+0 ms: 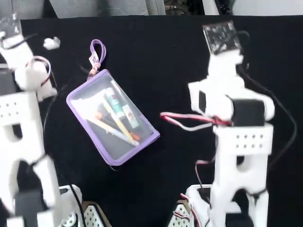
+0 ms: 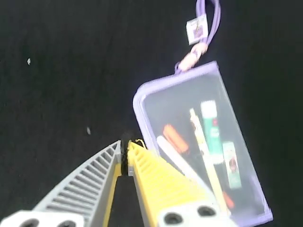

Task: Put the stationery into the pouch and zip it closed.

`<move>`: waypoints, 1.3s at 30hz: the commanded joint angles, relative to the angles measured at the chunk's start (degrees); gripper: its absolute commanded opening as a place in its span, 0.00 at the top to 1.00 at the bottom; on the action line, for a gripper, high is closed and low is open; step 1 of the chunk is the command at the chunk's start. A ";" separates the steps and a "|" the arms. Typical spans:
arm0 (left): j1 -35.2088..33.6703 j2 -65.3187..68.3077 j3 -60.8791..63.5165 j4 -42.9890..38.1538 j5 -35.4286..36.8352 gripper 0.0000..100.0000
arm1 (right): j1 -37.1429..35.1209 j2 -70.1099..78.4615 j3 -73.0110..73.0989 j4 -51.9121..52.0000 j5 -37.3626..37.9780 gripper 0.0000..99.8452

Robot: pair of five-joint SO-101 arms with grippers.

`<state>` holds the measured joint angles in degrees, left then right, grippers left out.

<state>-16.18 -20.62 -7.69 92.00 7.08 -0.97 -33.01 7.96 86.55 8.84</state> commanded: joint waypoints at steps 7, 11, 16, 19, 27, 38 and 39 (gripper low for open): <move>0.92 -31.21 43.12 -29.27 -7.56 0.97 | 3.08 -17.63 24.31 -11.08 0.35 0.99; 0.92 -39.56 51.56 -30.77 -8.26 0.97 | 3.34 -21.85 32.31 -13.19 0.35 0.99; 0.84 -46.59 61.85 -34.64 -8.35 0.97 | 3.34 -27.03 44.26 -18.73 0.35 0.99; 0.84 -49.93 69.76 -43.08 -8.35 0.97 | 3.43 -30.46 51.65 -23.65 0.35 0.99; 3.12 -56.09 87.60 -54.68 -14.95 0.97 | 3.60 -40.04 66.15 -28.66 5.71 0.99; 3.12 -72.09 105.71 -54.86 -12.75 0.97 | 14.95 -61.05 88.13 -35.34 5.98 0.99; 2.95 -74.02 105.63 -54.24 -12.57 0.97 | 15.47 -63.69 88.57 -34.29 5.98 0.99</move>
<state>-13.80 -87.96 95.16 38.37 -6.20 10.64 -87.87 93.32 52.26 14.37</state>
